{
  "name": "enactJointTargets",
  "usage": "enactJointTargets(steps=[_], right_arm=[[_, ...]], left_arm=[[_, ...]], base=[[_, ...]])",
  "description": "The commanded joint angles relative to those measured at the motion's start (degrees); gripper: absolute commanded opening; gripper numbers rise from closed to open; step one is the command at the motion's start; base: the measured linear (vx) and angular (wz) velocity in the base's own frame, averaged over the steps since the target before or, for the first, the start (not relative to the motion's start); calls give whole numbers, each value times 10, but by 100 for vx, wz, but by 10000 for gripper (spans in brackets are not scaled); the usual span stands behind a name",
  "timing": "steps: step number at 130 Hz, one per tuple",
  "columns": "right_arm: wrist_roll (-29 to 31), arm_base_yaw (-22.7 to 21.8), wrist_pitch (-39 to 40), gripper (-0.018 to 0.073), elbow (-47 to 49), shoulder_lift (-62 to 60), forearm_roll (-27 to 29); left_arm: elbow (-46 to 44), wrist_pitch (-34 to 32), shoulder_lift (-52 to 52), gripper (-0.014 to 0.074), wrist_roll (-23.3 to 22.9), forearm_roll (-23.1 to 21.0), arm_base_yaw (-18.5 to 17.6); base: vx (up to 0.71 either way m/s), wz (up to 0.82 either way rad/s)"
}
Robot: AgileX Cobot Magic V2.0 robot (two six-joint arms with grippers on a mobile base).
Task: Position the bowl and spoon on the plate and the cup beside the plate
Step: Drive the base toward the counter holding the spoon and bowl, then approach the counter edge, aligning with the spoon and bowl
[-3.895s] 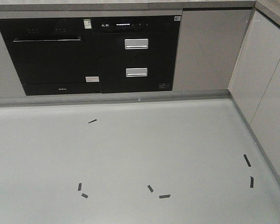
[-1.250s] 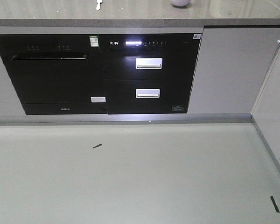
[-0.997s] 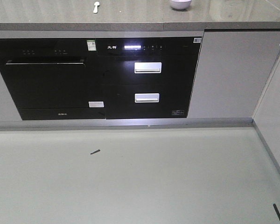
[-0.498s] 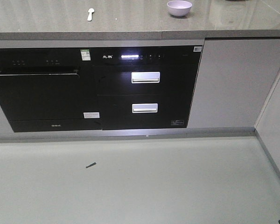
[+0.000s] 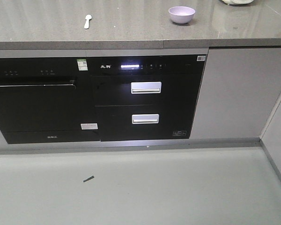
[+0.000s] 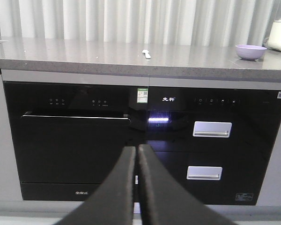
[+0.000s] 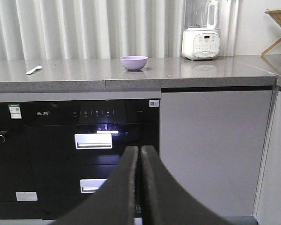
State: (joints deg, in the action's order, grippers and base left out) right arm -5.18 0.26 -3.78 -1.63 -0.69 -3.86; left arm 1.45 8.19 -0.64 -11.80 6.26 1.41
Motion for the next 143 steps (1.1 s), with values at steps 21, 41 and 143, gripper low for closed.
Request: enactJointTargets(steps=[21,41,143], right_arm=[[3,-2,41,-1,-4,-2,-1],[3,-2,42,-1,-4,-2,-1],[3,-2,42,-1,-4,-2,-1]], left_arm=[[6,-39,-9,-6,-6,-4,1],[6,-39,-9,-6,-6,-4,1],[6,-39,-9,-6,-6,-4,1]], base=[[18,-2],[19,-1],[21,-1]])
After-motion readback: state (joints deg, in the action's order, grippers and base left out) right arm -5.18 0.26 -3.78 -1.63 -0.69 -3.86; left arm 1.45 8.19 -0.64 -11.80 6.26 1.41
